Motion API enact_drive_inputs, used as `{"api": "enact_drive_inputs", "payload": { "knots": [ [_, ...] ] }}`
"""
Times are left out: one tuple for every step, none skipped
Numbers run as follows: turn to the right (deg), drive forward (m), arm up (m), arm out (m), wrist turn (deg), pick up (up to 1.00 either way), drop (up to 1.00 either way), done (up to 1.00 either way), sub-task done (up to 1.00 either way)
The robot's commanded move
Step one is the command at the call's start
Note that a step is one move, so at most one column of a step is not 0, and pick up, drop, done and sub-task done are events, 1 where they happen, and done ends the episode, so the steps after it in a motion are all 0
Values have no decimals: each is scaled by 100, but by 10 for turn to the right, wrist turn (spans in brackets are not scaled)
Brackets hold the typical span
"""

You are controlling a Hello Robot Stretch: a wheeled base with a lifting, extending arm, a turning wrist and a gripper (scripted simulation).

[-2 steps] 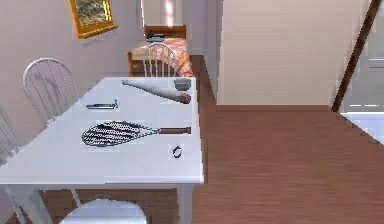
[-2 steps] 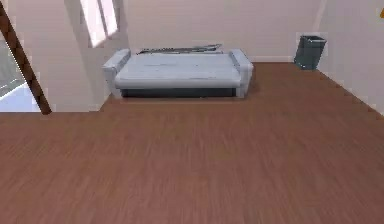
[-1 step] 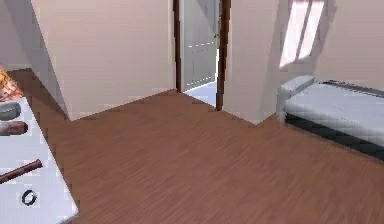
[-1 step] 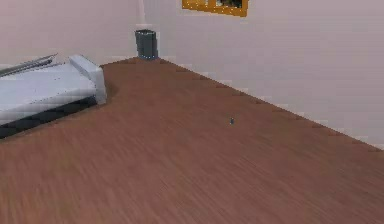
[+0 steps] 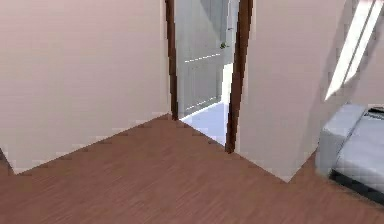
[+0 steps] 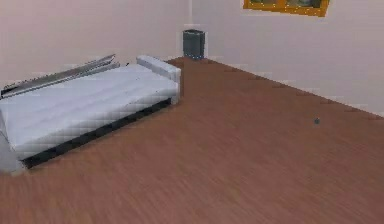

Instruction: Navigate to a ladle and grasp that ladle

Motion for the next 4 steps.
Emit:
{"api": "enact_drive_inputs", "payload": {
  "knots": [
    [0, 100, 0, 0, 0, 0, 0, 0, 0],
    [0, 65, 0, 0, 0, 0, 0, 0, 0],
    [60, 0, 0, 0, 0, 0, 0, 0, 0],
    [0, 30, 0, 0, 0, 0, 0, 0, 0]
  ]
}}
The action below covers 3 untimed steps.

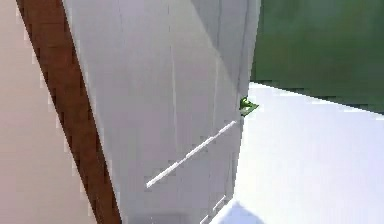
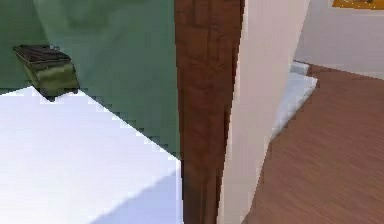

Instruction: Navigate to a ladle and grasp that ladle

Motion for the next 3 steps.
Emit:
{"api": "enact_drive_inputs", "payload": {
  "knots": [
    [360, 0, 0, 0, 0, 0, 0, 0, 0],
    [0, 100, 0, 0, 0, 0, 0, 0, 0],
    [30, 0, 0, 0, 0, 0, 0, 0, 0]
  ]
}}
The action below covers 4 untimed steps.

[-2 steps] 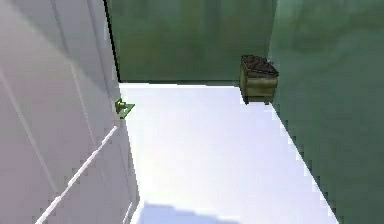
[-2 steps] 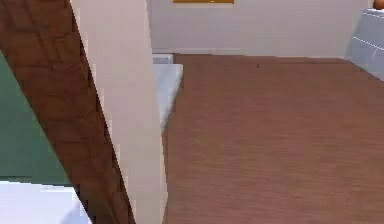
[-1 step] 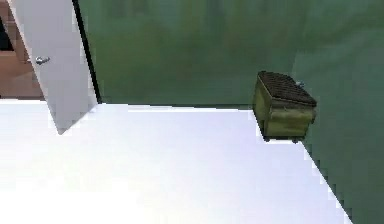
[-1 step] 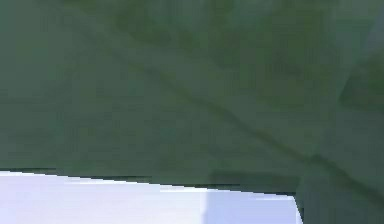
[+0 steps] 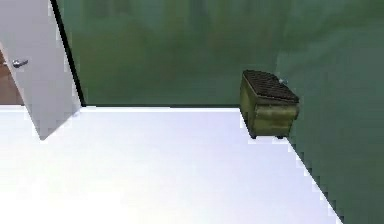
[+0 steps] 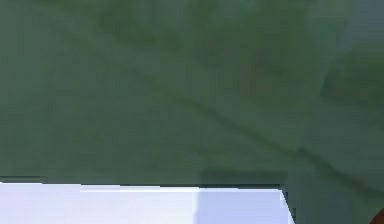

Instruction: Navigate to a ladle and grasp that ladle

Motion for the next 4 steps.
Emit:
{"api": "enact_drive_inputs", "payload": {
  "knots": [
    [0, 20, 0, 0, 0, 0, 0, 0, 0],
    [-120, 0, 0, 0, 0, 0, 0, 0, 0],
    [0, 50, 0, 0, 0, 0, 0, 0, 0],
    [-450, 0, 0, 0, 0, 0, 0, 0, 0]
  ]
}}
